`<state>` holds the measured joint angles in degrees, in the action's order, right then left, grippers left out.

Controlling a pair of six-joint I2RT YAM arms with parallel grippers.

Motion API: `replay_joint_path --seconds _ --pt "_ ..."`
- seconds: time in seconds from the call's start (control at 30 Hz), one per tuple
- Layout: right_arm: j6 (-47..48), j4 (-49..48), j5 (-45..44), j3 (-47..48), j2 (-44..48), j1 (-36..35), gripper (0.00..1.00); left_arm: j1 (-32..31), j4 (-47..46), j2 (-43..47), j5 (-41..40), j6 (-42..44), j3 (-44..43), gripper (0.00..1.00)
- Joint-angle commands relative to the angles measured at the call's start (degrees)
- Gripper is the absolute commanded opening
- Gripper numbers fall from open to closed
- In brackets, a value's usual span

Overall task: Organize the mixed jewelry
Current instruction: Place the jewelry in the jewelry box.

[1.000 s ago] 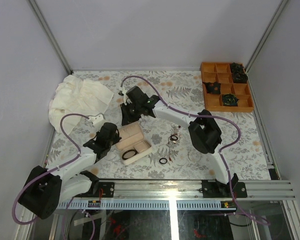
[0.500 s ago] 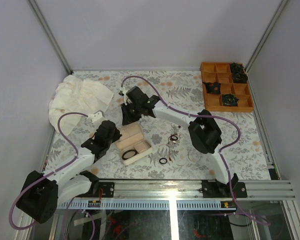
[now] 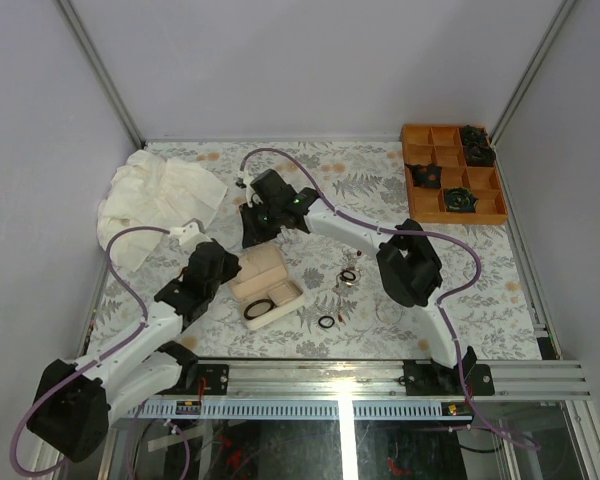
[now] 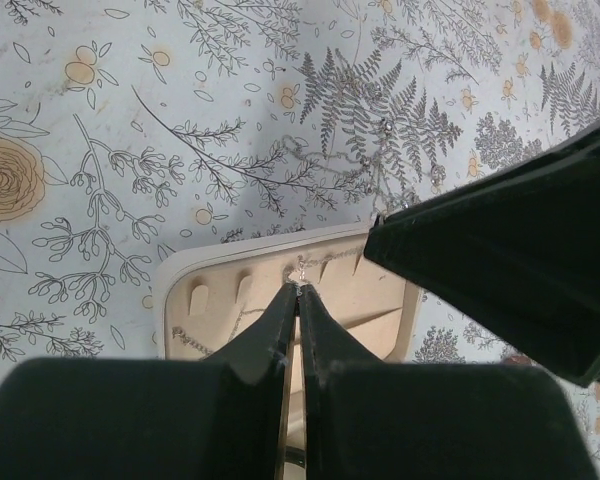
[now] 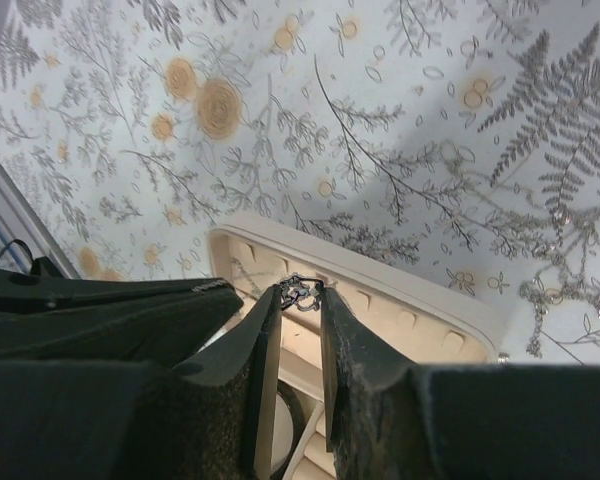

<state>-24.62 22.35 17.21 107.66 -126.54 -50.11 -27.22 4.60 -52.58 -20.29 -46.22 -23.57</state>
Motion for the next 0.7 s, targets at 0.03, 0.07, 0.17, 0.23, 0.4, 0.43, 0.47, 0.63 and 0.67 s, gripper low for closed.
replay_joint_path --seconds 0.03,0.07,0.17,0.23,0.4,0.43,0.47,0.63,0.67 --pt "0.39 0.89 2.03 7.33 -1.37 -0.42 0.15 0.50 1.70 1.21 -0.32 0.97 -1.62 0.00" --pt "0.29 0.87 2.34 7.74 -1.63 -0.36 0.15 0.50 1.87 1.53 -0.29 0.96 -1.64 0.00" --pt "-0.11 0.65 3.61 8.77 -2.21 -0.43 0.15 0.44 2.52 2.64 -0.37 0.87 -1.54 0.00" --pt "-0.32 0.56 4.41 8.97 -2.63 -0.42 0.15 0.50 3.05 3.52 -0.48 0.86 -1.49 0.00" --pt "-0.85 -0.49 5.81 8.35 -2.65 -0.74 0.15 0.50 4.30 5.06 -0.44 0.80 -1.57 0.00" --pt "-0.86 -0.54 5.96 8.25 -2.64 -0.90 0.15 0.46 4.48 5.36 -0.45 0.78 -1.56 0.00" --pt "-0.84 -0.63 5.96 8.15 -2.59 -1.02 0.15 0.51 4.67 5.63 -0.49 0.71 -1.50 0.00" --pt "-1.11 -1.91 5.95 5.49 -1.47 -1.76 0.15 0.50 5.45 6.96 -0.41 0.69 -1.39 0.00" --pt "-1.20 -2.15 5.91 5.02 -1.25 -1.89 0.15 0.50 5.73 7.23 -0.32 0.73 -1.41 0.00"
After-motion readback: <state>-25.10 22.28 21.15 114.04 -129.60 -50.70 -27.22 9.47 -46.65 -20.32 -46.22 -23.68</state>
